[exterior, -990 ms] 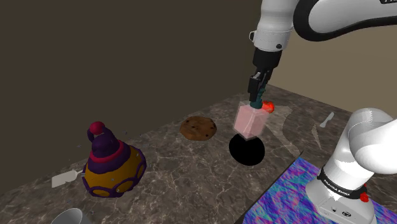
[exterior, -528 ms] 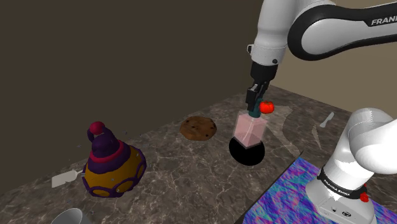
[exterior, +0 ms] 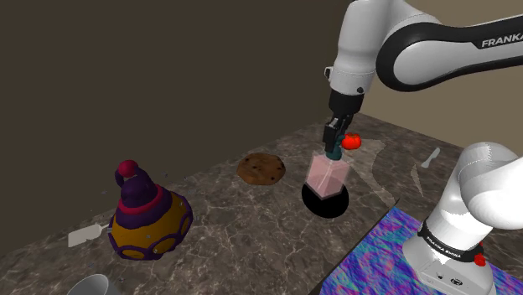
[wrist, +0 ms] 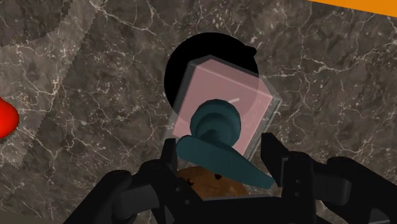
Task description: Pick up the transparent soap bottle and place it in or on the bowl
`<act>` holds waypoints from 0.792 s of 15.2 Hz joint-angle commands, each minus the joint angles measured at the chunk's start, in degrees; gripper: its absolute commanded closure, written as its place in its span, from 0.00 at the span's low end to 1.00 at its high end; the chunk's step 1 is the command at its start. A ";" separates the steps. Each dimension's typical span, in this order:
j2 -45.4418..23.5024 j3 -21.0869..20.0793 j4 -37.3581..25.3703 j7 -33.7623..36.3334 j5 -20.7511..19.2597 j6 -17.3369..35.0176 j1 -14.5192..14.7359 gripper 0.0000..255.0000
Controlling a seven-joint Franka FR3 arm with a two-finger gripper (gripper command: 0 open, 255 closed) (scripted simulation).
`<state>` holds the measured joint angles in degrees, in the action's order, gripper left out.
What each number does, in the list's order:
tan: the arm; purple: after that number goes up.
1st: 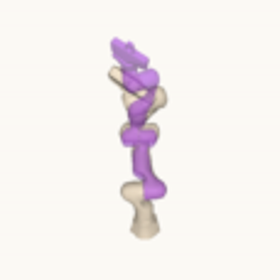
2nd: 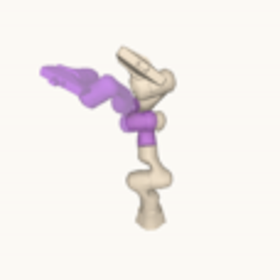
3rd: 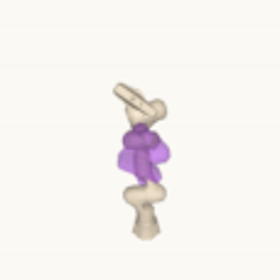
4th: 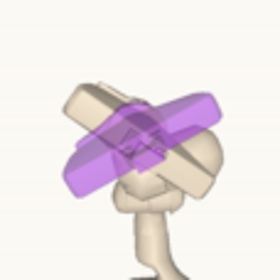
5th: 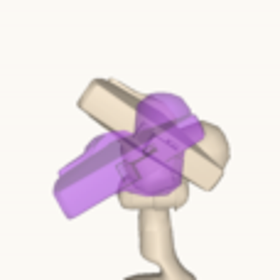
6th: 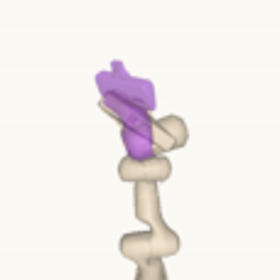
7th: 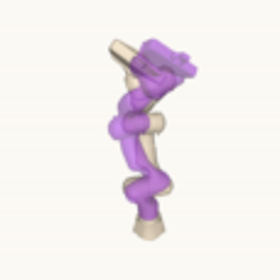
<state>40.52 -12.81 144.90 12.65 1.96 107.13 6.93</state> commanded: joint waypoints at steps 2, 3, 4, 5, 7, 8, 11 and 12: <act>0.01 0.01 0.02 -0.01 0.00 0.03 0.00 1.00; 0.01 0.01 0.02 -0.01 0.00 0.03 0.00 1.00; 0.01 0.01 0.01 -0.01 0.00 0.02 0.00 0.00; 0.01 0.01 0.01 -0.01 0.00 0.02 0.00 0.00; 0.01 0.01 0.01 -0.01 0.00 0.02 0.00 0.00; 0.01 0.01 0.01 -0.01 0.00 0.02 0.00 0.00; 0.29 0.14 -3.66 -0.01 -0.07 -3.92 -0.01 0.00; 0.30 0.19 -5.58 0.00 -0.12 -5.85 -0.02 0.00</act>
<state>40.49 -12.94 140.97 12.93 2.00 103.31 7.00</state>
